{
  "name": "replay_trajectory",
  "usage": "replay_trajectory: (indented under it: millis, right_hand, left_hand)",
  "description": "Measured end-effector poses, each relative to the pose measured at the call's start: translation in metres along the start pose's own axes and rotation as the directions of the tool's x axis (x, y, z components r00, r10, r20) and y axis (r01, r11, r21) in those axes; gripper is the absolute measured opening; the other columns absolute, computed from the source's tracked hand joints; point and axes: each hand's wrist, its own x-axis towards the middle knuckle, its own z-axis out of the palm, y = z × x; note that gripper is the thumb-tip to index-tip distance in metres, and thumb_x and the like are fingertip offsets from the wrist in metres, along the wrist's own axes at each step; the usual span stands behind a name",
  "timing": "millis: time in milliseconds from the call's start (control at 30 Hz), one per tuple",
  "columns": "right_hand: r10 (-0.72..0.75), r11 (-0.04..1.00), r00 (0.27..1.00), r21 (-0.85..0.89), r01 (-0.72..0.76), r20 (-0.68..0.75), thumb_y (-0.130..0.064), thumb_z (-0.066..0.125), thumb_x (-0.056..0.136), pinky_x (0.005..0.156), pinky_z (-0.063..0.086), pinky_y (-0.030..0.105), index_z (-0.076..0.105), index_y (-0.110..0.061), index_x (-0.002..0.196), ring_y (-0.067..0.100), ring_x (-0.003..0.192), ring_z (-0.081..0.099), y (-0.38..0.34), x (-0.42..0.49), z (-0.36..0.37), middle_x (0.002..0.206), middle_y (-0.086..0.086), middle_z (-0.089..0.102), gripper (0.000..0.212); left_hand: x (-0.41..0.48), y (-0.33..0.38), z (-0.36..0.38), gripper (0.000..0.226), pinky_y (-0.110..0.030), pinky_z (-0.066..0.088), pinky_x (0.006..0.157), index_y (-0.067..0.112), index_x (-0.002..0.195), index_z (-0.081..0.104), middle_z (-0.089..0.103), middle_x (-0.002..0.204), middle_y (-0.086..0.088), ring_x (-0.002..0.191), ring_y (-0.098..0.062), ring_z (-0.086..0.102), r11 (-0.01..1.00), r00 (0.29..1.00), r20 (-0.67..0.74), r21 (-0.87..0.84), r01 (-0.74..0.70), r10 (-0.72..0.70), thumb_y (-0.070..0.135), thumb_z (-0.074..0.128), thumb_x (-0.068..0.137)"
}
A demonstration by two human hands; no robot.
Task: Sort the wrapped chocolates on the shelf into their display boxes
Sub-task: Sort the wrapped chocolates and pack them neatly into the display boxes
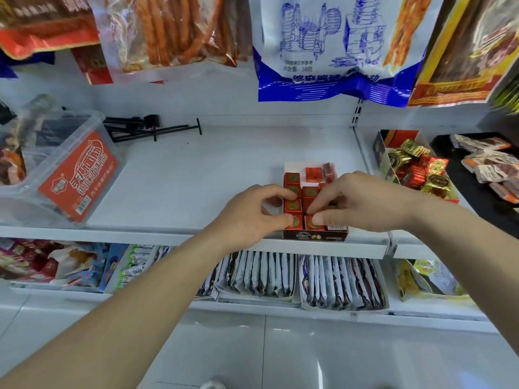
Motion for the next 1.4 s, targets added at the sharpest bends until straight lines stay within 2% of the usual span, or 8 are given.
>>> replay_trajectory:
  millis: [167, 367, 500, 567, 700, 833, 1033, 1400]
  right_hand:
    - [-0.008, 0.998, 0.994, 0.056, 0.014, -0.112, -0.026, 0.074, 0.087, 0.071, 0.04, 0.0, 0.076, -0.031, 0.098, -0.018, 0.083, 0.058, 0.004, 0.003, 0.008, 0.09, -0.023, 0.07, 0.012]
    - [-0.02, 0.997, 0.976, 0.064, 0.035, -0.218, -0.023, 0.075, 0.085, 0.067, 0.044, 0.007, 0.075, -0.031, 0.09, -0.01, 0.08, 0.061, 0.002, 0.001, 0.012, 0.083, -0.019, 0.071, 0.009]
    - [0.039, 0.984, 0.925, 0.178, 0.032, -0.378, -0.024, 0.071, 0.088, 0.058, 0.04, 0.008, 0.073, -0.032, 0.09, -0.005, 0.063, 0.057, 0.011, -0.013, 0.005, 0.081, -0.017, 0.069, 0.008]
    - [0.06, 0.98, 0.928, 0.198, 0.015, -0.368, -0.033, 0.074, 0.085, 0.059, 0.044, 0.015, 0.073, -0.033, 0.088, 0.0, 0.066, 0.06, 0.018, -0.021, 0.004, 0.08, -0.02, 0.069, 0.003]
    - [0.072, 0.982, 0.972, 0.186, -0.029, -0.225, -0.051, 0.082, 0.069, 0.063, 0.051, 0.022, 0.072, -0.035, 0.086, 0.004, 0.071, 0.063, 0.024, -0.034, 0.011, 0.085, -0.015, 0.067, 0.025]
    - [0.042, 0.993, 0.975, 0.114, -0.018, -0.217, -0.044, 0.083, 0.073, 0.061, 0.046, 0.014, 0.072, -0.034, 0.089, 0.002, 0.074, 0.061, 0.028, -0.038, 0.019, 0.083, -0.013, 0.067, 0.021]
    - [0.042, 0.973, 0.962, 0.229, 0.021, -0.27, -0.036, 0.082, 0.077, 0.06, 0.046, 0.015, 0.072, -0.031, 0.084, 0.005, 0.071, 0.06, 0.032, -0.04, 0.023, 0.082, -0.01, 0.065, 0.013]
    - [0.084, 0.953, 0.934, 0.301, 0.026, -0.348, -0.029, 0.069, 0.09, 0.056, 0.045, 0.019, 0.068, -0.033, 0.089, 0.011, 0.063, 0.058, 0.038, -0.035, 0.024, 0.079, -0.009, 0.065, 0.004]
  left_hand:
    - [0.002, -0.002, 0.001, 0.037, -0.018, 0.041, 0.073, 0.042, 0.119, 0.063, 0.059, 0.116, 0.011, 0.077, 0.001, 0.057, 1.0, 1.0, -0.006, -0.013, -0.004, 0.004, 0.032, 0.073, 0.085]
    - [0.002, 0.001, -0.001, 0.038, -0.021, 0.046, 0.081, 0.039, 0.12, 0.064, 0.058, 0.118, 0.008, 0.085, -0.002, 0.057, 1.0, 1.0, 0.0, 0.012, -0.022, 0.022, 0.03, 0.074, 0.085]
    - [0.002, 0.011, 0.002, 0.025, -0.025, 0.046, 0.083, 0.042, 0.108, 0.067, 0.049, 0.105, 0.012, 0.085, -0.004, 0.052, 0.984, 0.979, -0.161, 0.147, -0.098, 0.121, 0.037, 0.071, 0.084]
    - [0.004, 0.018, 0.007, 0.014, -0.026, 0.043, 0.084, 0.041, 0.099, 0.07, 0.049, 0.101, 0.016, 0.086, -0.001, 0.048, 0.975, 0.968, -0.189, 0.177, -0.133, 0.166, 0.037, 0.069, 0.086]
    - [0.01, 0.024, 0.02, 0.015, -0.032, 0.044, 0.093, 0.036, 0.104, 0.071, 0.053, 0.106, 0.017, 0.101, -0.007, 0.051, 0.944, 0.974, -0.116, 0.291, -0.156, 0.196, 0.036, 0.065, 0.09]
    - [0.018, 0.026, 0.023, 0.015, -0.034, 0.046, 0.093, 0.036, 0.103, 0.071, 0.055, 0.105, 0.016, 0.101, -0.008, 0.053, 0.946, 0.971, -0.143, 0.291, -0.145, 0.193, 0.032, 0.066, 0.089]
    - [0.023, 0.029, 0.027, 0.02, -0.032, 0.043, 0.094, 0.035, 0.111, 0.068, 0.049, 0.109, 0.011, 0.111, -0.012, 0.046, 0.916, 0.973, -0.169, 0.392, -0.08, 0.157, 0.037, 0.062, 0.092]
    - [0.037, 0.036, 0.026, 0.01, -0.036, 0.044, 0.09, 0.041, 0.095, 0.069, 0.049, 0.103, 0.006, 0.106, -0.017, 0.047, 0.91, 0.983, -0.176, 0.413, 0.025, 0.053, 0.046, 0.063, 0.089]
